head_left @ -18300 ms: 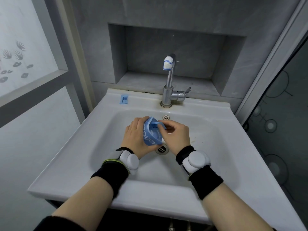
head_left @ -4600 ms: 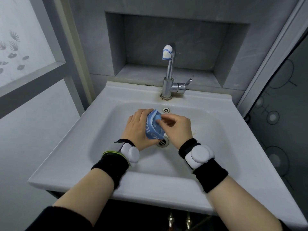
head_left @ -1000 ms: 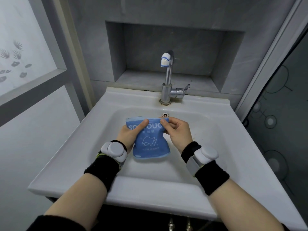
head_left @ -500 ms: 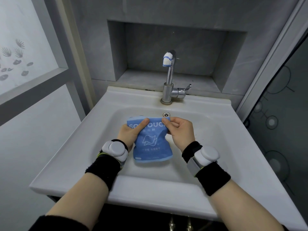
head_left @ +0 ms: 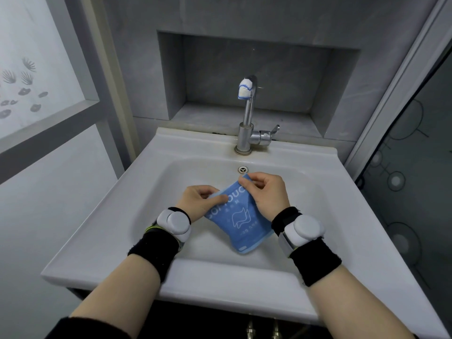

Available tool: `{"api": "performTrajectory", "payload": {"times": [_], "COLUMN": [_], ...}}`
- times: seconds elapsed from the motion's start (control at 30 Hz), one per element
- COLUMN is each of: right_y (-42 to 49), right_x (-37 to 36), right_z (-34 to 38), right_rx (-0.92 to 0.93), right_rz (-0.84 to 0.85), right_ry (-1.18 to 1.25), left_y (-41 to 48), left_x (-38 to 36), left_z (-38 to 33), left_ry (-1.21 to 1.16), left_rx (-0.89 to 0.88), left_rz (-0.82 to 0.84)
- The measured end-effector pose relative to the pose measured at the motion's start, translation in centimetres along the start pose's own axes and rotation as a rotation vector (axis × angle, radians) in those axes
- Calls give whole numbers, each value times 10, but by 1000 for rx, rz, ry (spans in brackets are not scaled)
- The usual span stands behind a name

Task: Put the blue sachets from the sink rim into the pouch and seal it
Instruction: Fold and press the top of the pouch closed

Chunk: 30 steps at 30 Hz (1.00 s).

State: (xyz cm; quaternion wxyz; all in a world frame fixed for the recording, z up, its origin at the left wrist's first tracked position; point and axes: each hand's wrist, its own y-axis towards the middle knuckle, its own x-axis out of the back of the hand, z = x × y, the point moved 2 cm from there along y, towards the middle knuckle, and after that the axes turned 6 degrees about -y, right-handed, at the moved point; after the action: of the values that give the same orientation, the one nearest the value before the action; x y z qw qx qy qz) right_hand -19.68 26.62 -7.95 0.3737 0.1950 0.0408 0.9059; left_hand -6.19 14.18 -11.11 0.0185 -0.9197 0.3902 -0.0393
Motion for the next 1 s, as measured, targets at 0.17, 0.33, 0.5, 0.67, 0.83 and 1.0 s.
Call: {"api": "performTrajectory", "payload": {"times": [0.17, 0.33, 0.5, 0.67, 0.83, 1.0], "right_y": [-1, -5, -6, -5, -6, -6], "right_x": [-2, -9, -9, -10, -11, -12], "right_z": [-2, 1, 3, 6, 6, 7], "right_rx": [-25, 17, -12, -29, -24, -30], "right_rz": [70, 108, 70, 59, 53, 66], "right_ry": [-65, -113, -89, -90, -120, -119], "left_y": [-4, -7, -6, -7, -8, -10], "left_x": [-7, -8, -6, -4, -4, -3], "left_z": [0, -1, -3, -6, -9, -11], "left_ry": [8, -111, -104, -108, -98, -59], "left_rx": [-29, -71, -119, -154, -162, -178], "left_rz": [56, 73, 48, 27, 22, 2]}}
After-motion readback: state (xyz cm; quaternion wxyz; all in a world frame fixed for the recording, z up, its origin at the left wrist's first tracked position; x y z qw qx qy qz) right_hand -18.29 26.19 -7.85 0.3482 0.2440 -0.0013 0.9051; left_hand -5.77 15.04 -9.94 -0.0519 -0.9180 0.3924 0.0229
